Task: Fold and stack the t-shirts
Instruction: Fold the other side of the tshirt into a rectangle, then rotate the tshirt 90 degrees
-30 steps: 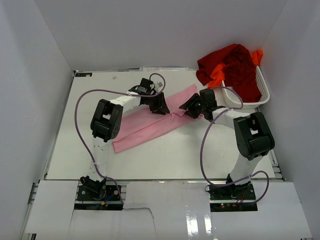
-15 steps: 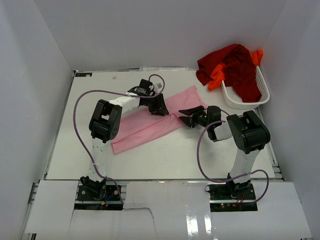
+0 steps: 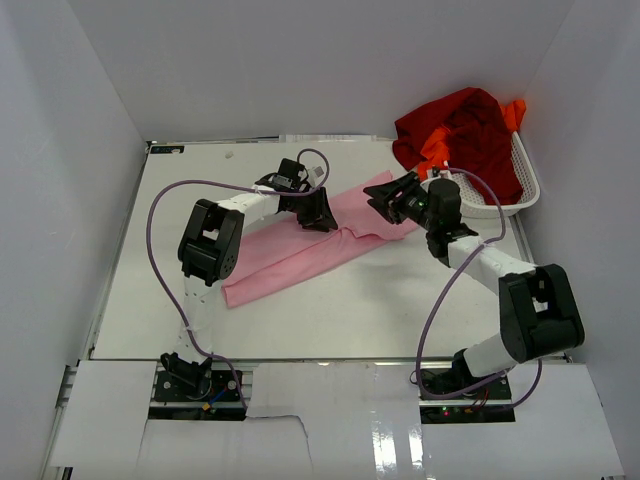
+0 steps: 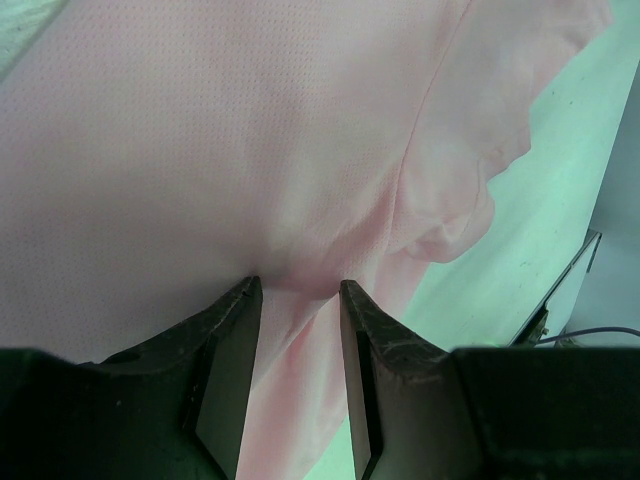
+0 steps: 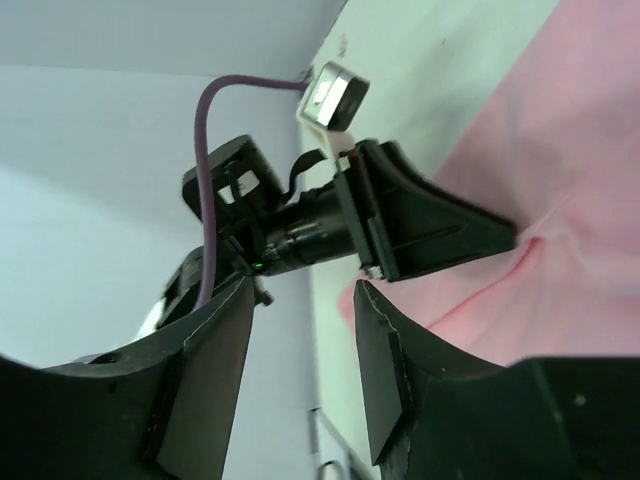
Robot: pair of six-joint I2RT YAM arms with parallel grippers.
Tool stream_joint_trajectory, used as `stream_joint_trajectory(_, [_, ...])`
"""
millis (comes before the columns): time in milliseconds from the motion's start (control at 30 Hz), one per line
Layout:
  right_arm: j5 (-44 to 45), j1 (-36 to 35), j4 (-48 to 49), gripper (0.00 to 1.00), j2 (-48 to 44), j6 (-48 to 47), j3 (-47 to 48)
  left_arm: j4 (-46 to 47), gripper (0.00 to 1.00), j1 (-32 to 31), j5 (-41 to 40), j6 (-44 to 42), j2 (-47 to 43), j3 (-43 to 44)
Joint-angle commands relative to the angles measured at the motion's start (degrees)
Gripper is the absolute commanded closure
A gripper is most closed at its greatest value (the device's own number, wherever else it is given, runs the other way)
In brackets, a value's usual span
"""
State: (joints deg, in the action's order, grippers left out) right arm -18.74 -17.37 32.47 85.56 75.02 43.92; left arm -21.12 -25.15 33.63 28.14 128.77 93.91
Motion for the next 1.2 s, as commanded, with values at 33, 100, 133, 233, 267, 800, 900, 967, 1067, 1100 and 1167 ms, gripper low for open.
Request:
stream_joint_trajectory(33, [8.9, 0.1, -23.7, 0.49, -2.0, -22.0, 7.2, 0.0, 0.51, 0.3, -0.3, -0.5, -5.0, -0.4])
stream_joint_trajectory(100, [11.5, 0.1, -29.0, 0.49, -1.5, -26.7, 9.8, 0.0, 0.51, 0.3, -0.2, -0.5, -5.1, -0.2])
stream_joint_trajectory(133, [12.4, 0.1, -31.1, 0.49, -1.0, -29.1, 11.1, 0.0, 0.51, 0.3, -0.2, -0.5, -5.1, -0.2])
stream_joint_trajectory(233, [13.9, 0.1, -39.3, 0.48, 1.7, -39.9, 15.7, -0.1, 0.51, 0.4, -0.2, -0.5, -5.4, 0.1])
stream_joint_trajectory(267, [14.8, 0.1, -41.2, 0.48, 3.1, -44.5, 16.6, -0.2, 0.51, 0.4, -0.1, -0.5, -5.4, 0.2])
stream_joint_trajectory(800, [24.6, 1.2, -49.9, 0.47, 17.9, -56.4, 29.9, -7.8, 0.51, 0.4, -4.0, -0.6, -12.0, -0.8])
stream_joint_trajectory(900, [24.2, 1.3, -51.1, 0.47, 21.6, -56.9, 33.6, -8.7, 0.51, 0.4, -6.1, -0.8, -16.2, -3.5])
stream_joint_trajectory(967, [23.8, 1.4, -51.2, 0.47, 23.5, -56.9, 35.1, -10.9, 0.51, 0.9, -9.5, -2.5, -20.4, -4.7])
stream_joint_trajectory(1067, [23.1, 1.4, -51.6, 0.47, 25.7, -57.2, 36.6, -15.1, 0.51, 3.2, -13.9, -4.3, -24.4, -7.0])
stream_joint_trajectory(1100, [23.1, 1.3, -52.0, 0.47, 26.1, -57.3, 37.4, -15.7, 0.5, 4.4, -14.1, -4.6, -25.7, -8.5])
stream_joint_trajectory(1167, [23.3, 1.3, -52.2, 0.47, 27.0, -57.8, 37.8, -16.5, 0.5, 8.9, -14.0, -5.2, -29.6, -14.5])
